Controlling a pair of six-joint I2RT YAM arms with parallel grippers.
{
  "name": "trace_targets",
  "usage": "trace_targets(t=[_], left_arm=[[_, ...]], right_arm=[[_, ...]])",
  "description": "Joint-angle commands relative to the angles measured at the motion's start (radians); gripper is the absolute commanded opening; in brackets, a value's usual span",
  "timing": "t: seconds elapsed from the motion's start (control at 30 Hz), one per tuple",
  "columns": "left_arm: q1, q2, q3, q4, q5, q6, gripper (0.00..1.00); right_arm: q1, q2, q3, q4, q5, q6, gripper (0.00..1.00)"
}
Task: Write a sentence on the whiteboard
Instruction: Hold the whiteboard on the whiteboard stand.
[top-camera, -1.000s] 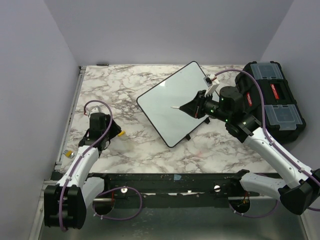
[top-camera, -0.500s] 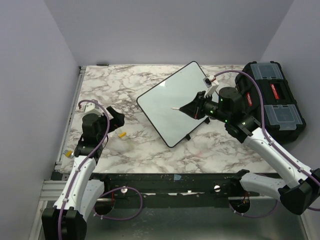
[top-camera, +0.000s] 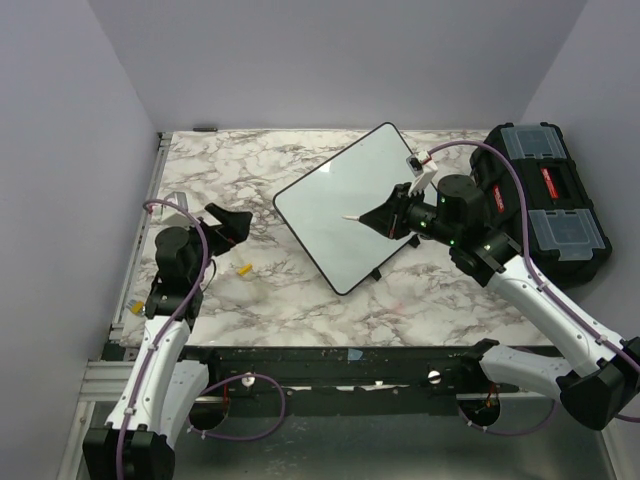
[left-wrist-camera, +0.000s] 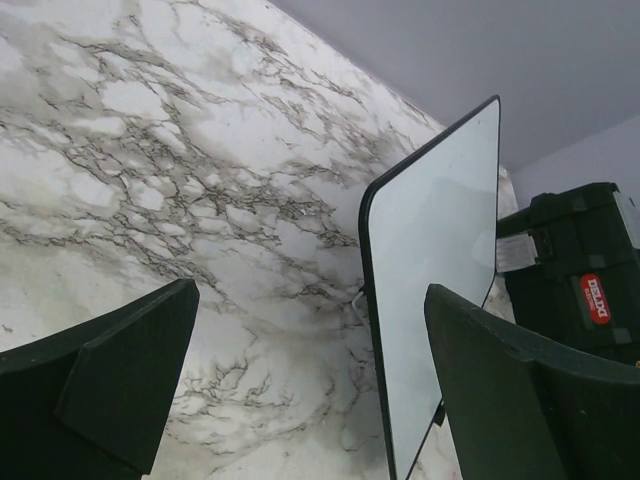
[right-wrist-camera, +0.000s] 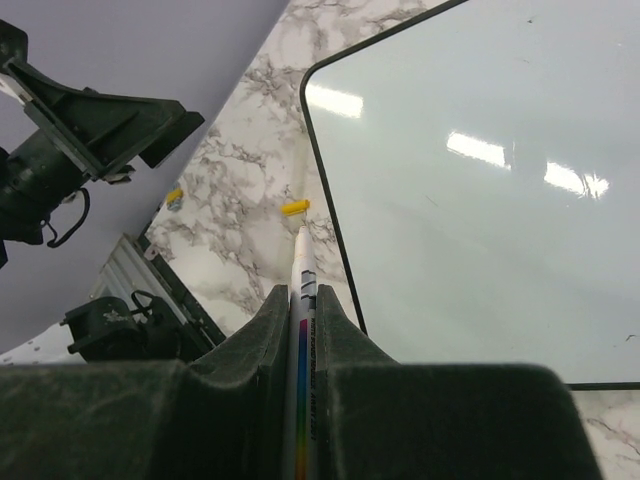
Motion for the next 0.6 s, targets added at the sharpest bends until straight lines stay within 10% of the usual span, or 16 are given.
trace_targets(t=[0.0, 0.17, 0.57], left_arm=[[0.012, 0.024, 0.129, -0.113, 0.041, 0.07, 0.98], [0.023, 0.209, 0.366, -0.396, 0.056, 0.233, 0.98], [0.024, 0.355, 0.531, -0.388, 0.319, 0.398, 0.99]], right_arm=[[-0.003, -0.021, -0.009, -0.006, 0.031, -0.024, 0.01], [-0.004, -0.031, -0.012, -0.014, 0.039, -0.03, 0.01], [-0.004, -0.034, -0.008, -0.029, 0.045, -0.033, 0.01]])
